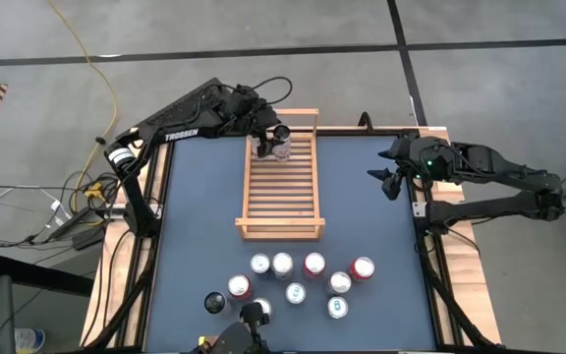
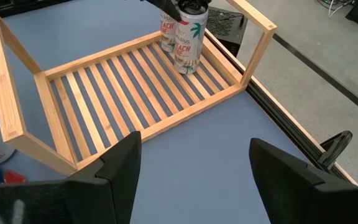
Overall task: Place canned beverage on shelf
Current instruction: Put the right white soda can on the shelf aligned with the other white soda can
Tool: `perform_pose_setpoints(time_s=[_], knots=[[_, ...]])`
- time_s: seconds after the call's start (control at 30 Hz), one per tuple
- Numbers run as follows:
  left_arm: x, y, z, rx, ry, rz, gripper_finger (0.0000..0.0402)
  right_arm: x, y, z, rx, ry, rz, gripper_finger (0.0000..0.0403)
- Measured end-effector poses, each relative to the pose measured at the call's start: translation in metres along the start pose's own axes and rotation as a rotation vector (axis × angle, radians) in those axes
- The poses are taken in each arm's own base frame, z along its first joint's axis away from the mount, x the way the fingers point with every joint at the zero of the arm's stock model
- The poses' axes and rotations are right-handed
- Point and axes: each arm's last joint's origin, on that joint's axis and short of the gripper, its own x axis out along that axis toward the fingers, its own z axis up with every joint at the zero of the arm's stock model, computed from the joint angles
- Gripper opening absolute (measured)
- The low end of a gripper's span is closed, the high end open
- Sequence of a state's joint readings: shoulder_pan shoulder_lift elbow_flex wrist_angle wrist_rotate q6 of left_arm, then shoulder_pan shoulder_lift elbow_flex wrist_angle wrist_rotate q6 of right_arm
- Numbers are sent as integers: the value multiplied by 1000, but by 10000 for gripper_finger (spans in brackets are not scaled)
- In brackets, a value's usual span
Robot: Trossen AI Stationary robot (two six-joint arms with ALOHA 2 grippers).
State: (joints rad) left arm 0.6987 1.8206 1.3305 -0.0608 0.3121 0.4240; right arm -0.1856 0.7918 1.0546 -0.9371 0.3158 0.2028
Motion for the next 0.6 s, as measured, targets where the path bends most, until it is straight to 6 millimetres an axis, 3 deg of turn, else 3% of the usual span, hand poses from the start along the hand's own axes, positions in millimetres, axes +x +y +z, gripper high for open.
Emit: perform_pose_setpoints(time_s=[0.6], knots=[[-9,7,29,-12,-18,-21,341,0,0,0,-2,0,0,271]])
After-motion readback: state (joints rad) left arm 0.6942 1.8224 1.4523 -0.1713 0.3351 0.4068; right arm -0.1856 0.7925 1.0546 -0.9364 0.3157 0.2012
